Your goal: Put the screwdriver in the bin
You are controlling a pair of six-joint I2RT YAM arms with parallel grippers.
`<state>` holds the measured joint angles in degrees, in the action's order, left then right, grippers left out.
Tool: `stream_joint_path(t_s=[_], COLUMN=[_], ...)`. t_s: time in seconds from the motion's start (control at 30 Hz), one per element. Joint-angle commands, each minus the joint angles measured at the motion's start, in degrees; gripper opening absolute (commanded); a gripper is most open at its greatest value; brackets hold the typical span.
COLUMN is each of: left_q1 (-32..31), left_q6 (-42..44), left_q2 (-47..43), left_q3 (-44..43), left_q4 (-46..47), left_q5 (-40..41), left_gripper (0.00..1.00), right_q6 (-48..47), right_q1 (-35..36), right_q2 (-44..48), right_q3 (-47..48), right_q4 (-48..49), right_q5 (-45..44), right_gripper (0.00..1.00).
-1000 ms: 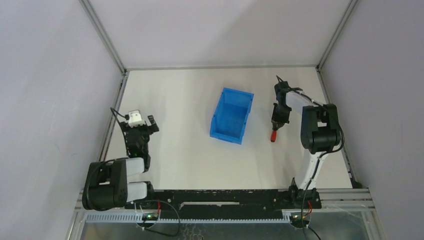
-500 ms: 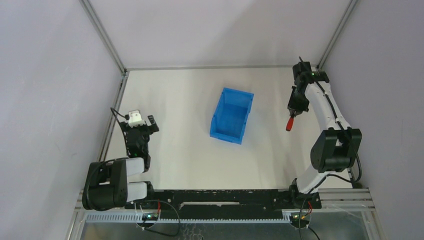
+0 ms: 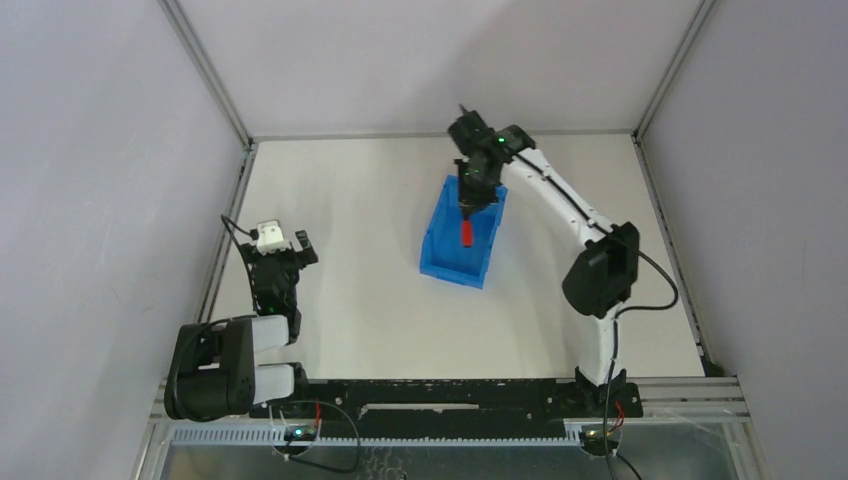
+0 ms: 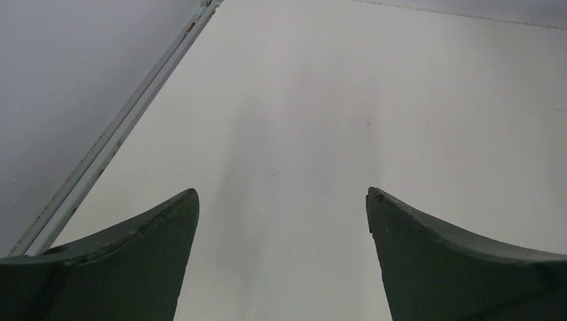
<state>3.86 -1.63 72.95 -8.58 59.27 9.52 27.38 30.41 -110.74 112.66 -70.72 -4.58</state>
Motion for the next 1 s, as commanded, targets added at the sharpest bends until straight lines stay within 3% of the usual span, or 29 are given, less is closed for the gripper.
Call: stream_joint_path(t_s=[0.0,0.13,0.47,0.67,0.97], left_q1=[-0.27,-0.34,-0.34,-0.33,-0.32], left_q6=[0.13,0.13,0.13,0.09,0.13], left_q2=[-0.79,-0.79,-0.81,-0.79,-0.79], left_q3=[-2.37,-2.37,-2.37,-2.37,-2.33], left_q4=[1.64,1.64,1.64,1.64,1.64], left_q5=[0.57,0.56,0.54,0.51,0.51], left_gripper=[1.0,1.0,1.0,1.0,1.0], right_q6=[1.61,1.63,1.06,0.71,3.67], right_q1=[2.78,4.0,3.96,3.86,3.39], right_q2=[-3.98,-4.88,-8.11,-12.9,-12.96], right_q3=[10.49,10.95,-4.88,-8.36,-11.59], right_q4=[-2.26,0.21,15.04,19.41,22.14], right_q5=[-1.17,-3.39,-6.04,-7.65,-8.43], right_gripper=[0.0,0.0,0.0,0.0,0.31])
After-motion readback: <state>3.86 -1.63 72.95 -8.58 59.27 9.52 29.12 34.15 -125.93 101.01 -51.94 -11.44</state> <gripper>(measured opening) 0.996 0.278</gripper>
